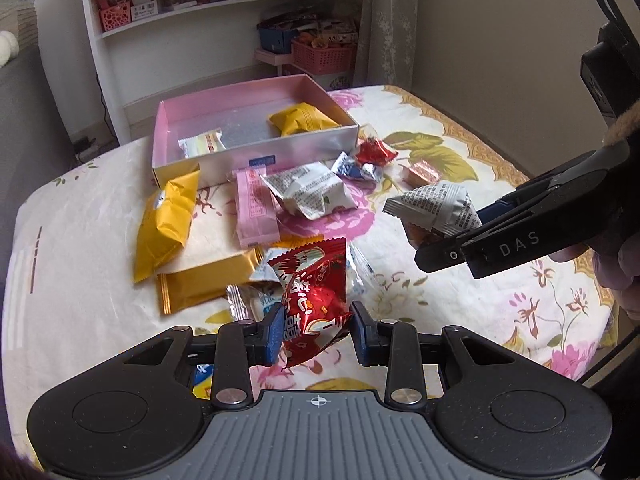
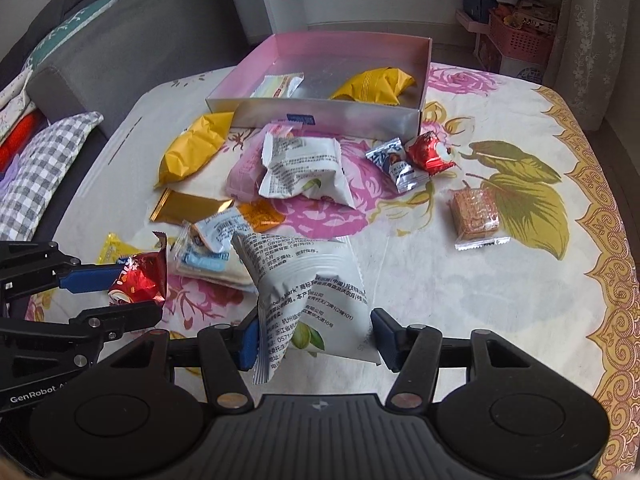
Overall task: Organize snacks
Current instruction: 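Carry the white packet and red candy into the pink box and open both tools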
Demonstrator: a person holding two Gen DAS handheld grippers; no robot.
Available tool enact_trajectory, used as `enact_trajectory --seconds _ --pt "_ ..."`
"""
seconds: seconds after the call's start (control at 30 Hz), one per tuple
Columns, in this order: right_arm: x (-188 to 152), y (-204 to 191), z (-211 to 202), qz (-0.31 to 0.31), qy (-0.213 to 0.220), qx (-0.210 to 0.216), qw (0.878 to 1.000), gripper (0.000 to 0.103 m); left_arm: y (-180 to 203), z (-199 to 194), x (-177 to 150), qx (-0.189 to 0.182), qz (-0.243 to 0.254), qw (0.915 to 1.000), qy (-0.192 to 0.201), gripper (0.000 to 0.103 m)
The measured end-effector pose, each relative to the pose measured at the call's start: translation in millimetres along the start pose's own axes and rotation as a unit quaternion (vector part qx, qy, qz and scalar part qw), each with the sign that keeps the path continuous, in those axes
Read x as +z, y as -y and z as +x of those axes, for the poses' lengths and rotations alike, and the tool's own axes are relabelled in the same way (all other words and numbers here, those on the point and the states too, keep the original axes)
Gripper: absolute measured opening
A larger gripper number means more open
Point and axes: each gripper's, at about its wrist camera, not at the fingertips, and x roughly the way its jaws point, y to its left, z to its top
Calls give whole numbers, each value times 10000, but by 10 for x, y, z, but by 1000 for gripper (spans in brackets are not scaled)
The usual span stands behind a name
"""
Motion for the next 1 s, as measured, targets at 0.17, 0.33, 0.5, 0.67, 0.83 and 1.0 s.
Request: enact_trajectory --seconds 0.17,0.33,0.5,0.67,0.83,1.0 --pt "218 24 -36 264 233 57 9994 49 -123 -44 193 80 -181 9996 199 32" --pt "429 27 -13 464 406 198 9979 49 -238 -45 368 96 -355 9988 326 32" --pt "654 3 39 593 611 334 9958 49 -359 74 533 164 -549 9978 322 32" --pt "873 52 162 908 786 468 9917 49 -461 257 739 372 -509 9976 296 32" --pt "1058 110 318 1122 967 546 9875 49 -672 482 963 635 -523 9961 303 32" --pt "1178 159 467 1256 1141 651 9833 49 -926 758 1156 818 -678 9939 288 32"
